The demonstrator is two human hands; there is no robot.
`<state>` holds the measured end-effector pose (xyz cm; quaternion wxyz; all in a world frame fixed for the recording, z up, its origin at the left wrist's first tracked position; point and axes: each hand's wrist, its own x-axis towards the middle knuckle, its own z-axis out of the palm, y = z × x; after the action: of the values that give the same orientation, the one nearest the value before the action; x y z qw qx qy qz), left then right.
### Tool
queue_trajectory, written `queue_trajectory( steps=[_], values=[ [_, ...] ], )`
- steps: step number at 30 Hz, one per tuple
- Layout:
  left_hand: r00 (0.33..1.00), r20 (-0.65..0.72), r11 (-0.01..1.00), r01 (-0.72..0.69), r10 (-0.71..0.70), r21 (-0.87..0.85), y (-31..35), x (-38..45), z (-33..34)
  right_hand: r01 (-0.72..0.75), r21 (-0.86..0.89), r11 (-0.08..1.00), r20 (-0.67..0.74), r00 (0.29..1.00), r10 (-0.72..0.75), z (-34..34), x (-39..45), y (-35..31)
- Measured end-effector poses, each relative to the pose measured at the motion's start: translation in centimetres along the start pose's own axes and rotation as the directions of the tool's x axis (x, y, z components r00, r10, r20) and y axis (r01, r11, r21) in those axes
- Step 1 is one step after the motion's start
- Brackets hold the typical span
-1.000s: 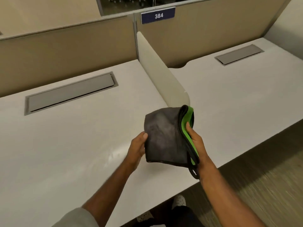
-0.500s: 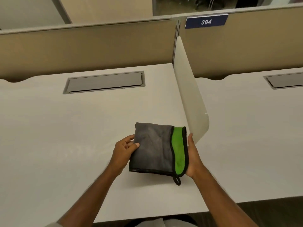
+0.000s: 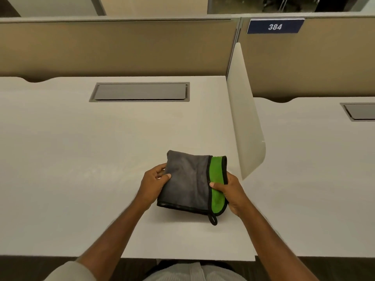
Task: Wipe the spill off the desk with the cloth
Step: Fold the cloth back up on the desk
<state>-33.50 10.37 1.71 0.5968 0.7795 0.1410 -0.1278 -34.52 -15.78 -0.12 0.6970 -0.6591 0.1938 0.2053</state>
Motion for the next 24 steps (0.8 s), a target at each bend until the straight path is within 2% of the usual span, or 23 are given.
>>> queue_trajectory(
  steps=[5, 13, 20, 24],
  values=[
    [0.990, 0.061, 0.977, -0.132, 0.123, 0.168, 1.2, -0.9, 0.8, 0.075, -0.154, 0.985, -0.024, 0.997, -0.079, 2.4, -1.0, -0.4],
    [0.953, 0.080, 0.872, -0.300, 0.293, 0.387, 3.1, -2.8, 4.0, 0.117, -0.233, 0.965, -0.044, 0.990, -0.130, 5.4, -2.1, -1.7],
    [0.936, 0.098, 0.802, -0.341, 0.338, 0.490, 3.7, -4.1, 6.0, 0.156, -0.206, 0.966, -0.023, 0.986, -0.164, 5.9, -3.0, -2.6],
    [0.935, 0.077, 0.803, -0.337, 0.345, 0.491, 4.1, -4.3, 6.4, 0.169, -0.193, 0.966, -0.021, 0.984, -0.177, 6.2, -3.2, -2.8]
  ],
)
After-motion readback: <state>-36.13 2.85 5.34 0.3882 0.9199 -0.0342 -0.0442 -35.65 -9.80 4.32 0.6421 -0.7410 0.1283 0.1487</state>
